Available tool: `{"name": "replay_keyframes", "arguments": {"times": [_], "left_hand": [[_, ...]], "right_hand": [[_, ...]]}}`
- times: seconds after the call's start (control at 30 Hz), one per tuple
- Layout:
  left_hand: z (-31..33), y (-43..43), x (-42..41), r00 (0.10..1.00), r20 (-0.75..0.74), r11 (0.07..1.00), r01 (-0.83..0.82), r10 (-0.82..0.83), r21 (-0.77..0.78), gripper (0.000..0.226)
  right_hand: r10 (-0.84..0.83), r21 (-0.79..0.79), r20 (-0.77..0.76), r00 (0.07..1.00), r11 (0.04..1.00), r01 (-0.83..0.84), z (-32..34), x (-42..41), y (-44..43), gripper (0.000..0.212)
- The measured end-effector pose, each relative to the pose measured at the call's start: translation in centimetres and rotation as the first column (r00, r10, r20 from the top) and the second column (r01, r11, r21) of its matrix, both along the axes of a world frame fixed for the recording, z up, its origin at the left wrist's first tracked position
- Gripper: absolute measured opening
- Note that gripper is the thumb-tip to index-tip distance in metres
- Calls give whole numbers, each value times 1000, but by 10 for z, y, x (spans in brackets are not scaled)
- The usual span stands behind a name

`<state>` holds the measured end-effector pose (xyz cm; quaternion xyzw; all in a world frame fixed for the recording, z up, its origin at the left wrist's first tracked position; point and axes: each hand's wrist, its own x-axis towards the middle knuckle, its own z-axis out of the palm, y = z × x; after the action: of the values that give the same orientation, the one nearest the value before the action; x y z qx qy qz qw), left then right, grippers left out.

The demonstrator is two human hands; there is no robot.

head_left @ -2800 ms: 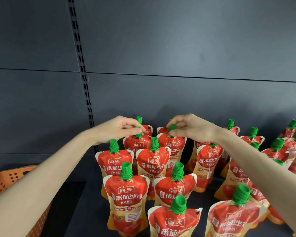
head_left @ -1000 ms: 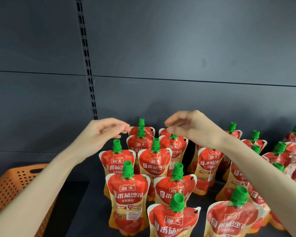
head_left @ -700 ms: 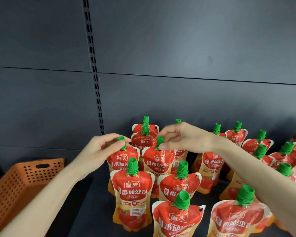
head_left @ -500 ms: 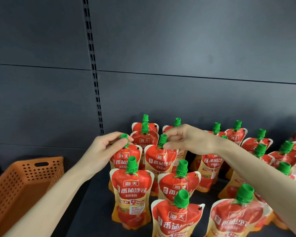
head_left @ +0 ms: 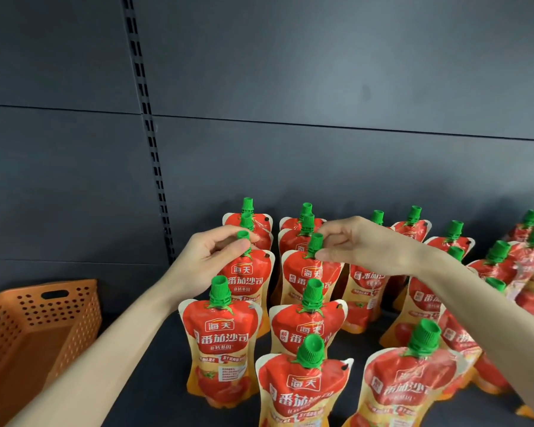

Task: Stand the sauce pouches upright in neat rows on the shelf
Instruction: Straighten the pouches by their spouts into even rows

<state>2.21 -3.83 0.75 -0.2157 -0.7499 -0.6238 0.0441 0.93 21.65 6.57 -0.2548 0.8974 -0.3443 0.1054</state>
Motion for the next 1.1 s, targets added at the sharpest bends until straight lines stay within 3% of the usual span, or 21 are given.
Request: {"name": "replay_keyframes", "arguments": {"times": [1.1], "left_hand": [[-2,7,2,1000,-12,999,8,-8,46,23]], "right_hand": [[-11,5,-3,1000,1000,11,1,-2,3,25]]}}
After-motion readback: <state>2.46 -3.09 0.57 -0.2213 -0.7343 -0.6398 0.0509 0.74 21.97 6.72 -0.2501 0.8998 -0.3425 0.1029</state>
